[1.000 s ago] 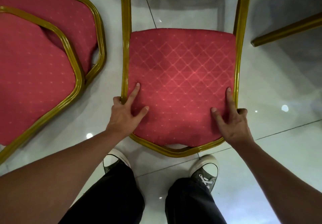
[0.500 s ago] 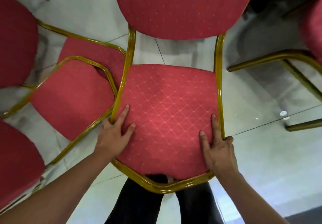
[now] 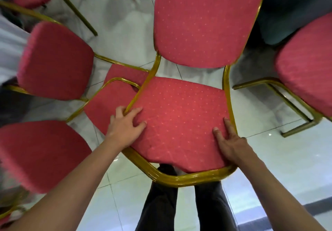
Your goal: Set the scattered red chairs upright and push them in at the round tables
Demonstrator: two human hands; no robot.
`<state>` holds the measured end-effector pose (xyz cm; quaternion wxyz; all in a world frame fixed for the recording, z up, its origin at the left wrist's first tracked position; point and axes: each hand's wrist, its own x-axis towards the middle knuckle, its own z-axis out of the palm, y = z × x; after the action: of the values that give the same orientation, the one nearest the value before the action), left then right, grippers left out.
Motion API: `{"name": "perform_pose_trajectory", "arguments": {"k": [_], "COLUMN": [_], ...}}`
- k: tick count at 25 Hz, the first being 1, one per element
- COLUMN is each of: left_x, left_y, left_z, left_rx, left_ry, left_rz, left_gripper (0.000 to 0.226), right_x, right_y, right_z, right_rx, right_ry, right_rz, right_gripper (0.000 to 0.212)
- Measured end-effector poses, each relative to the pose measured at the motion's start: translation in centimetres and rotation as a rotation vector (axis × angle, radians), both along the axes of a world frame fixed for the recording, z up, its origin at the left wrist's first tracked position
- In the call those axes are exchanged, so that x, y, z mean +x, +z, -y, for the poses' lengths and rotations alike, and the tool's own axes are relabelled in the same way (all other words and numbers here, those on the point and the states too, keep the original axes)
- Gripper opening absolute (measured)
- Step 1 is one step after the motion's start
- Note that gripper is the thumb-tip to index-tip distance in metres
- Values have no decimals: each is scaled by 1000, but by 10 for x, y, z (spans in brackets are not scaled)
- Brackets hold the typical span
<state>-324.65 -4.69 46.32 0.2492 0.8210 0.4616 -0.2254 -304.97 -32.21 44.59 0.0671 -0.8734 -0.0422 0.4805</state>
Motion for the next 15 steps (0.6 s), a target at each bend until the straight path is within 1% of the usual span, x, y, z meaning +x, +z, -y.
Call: {"name": "perform_pose_trajectory", "arguments": {"k": [1, 3, 5, 6, 8, 10, 12, 13, 14, 15], "left_x": [0, -4, -10, -12, -8, 4, 22, 31, 38, 45], "left_y": [21, 64, 103, 119, 145, 162, 171, 171, 169, 170], "left_z": [-3, -11, -14, -13, -6, 0, 0, -1, -4, -7], "left_rx": [3, -16, -25, -6, 123, 268, 283, 279, 280, 286], "left_ry": [-13, -12, 30, 46, 7, -117, -190, -189, -173, -160], "left_rz": [5, 42, 158, 221, 353, 483, 597, 633, 661, 684], "left_gripper": [55, 49, 47, 51, 62, 60, 58, 58, 56, 55], "right_x": [4, 12, 20, 24, 36, 48, 56, 58, 57, 53], "right_y": [15, 47, 81, 95, 124, 144, 158, 163, 170, 182], "right_z": [-5, -16, -30, -36, -49, -59, -65, -67, -68, -70], "right_rx": [-8, -5, 11, 16, 20, 29, 25, 18, 23, 71], "right_ry": [11, 37, 10, -20, -94, -144, -118, -53, 13, 37], "right_rz": [-27, -79, -131, -159, -193, -200, -128, -43, 88, 240], "right_gripper": [84, 79, 76, 75, 74, 74, 76, 76, 76, 72]}}
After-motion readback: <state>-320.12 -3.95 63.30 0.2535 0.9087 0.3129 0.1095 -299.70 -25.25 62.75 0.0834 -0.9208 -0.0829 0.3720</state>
